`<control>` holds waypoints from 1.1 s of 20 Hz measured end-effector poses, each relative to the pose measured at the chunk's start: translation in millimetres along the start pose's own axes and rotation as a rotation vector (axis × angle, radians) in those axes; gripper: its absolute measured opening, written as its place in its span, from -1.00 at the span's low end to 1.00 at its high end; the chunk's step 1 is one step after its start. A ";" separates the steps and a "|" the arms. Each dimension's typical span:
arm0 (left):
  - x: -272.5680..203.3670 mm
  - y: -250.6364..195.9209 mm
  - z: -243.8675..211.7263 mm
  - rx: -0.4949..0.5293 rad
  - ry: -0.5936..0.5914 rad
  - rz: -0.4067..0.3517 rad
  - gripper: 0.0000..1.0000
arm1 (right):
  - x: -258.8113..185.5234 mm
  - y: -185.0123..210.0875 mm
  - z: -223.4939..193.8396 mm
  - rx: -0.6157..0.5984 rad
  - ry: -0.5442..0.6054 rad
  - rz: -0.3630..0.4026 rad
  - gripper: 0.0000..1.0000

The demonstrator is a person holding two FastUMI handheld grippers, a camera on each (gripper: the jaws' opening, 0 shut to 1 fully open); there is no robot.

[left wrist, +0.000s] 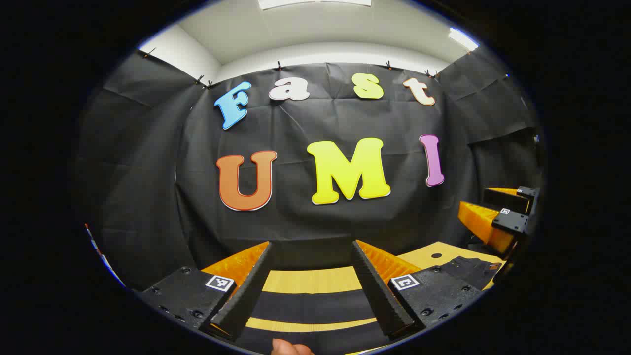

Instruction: Grasp the waist and the cuffs of the jeans and fold them to make the two legs overlap; first hold the waist and fold one-third of the jeans toward the cuffs, then hold the cuffs and fold the remaining one-third in the same direction to finish folding.

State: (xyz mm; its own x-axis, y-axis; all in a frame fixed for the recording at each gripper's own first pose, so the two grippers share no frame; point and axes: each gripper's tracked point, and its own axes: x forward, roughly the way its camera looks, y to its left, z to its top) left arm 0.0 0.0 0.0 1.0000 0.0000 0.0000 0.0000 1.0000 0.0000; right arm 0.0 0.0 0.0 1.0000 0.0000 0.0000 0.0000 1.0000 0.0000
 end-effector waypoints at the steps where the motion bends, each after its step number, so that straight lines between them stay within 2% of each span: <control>1: 1.0 1.0 1.1 0.004 -0.003 0.004 0.99 | 1.6 -1.1 -1.9 -0.004 0.003 0.001 0.86; 6: 8.7 -0.2 1.1 0.004 -0.007 0.003 0.99 | 6.0 -1.2 -8.6 -0.003 0.022 0.003 0.90; 17: 9.3 0.3 -3.5 0.007 -0.003 0.006 0.99 | 4.7 4.5 -10.8 -0.021 0.027 0.006 0.86; 22: 9.0 8.8 -5.0 -0.025 0.008 0.022 0.99 | 4.8 -1.5 -14.8 -0.012 0.040 -0.014 0.86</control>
State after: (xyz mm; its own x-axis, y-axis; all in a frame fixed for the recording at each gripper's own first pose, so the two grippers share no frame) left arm 9.0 8.8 -5.0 0.9997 0.0218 -0.0078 -0.0220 0.9994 -0.0252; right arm 4.8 -1.5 -14.8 0.9991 -0.0144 -0.0397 0.0139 0.9998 -0.0124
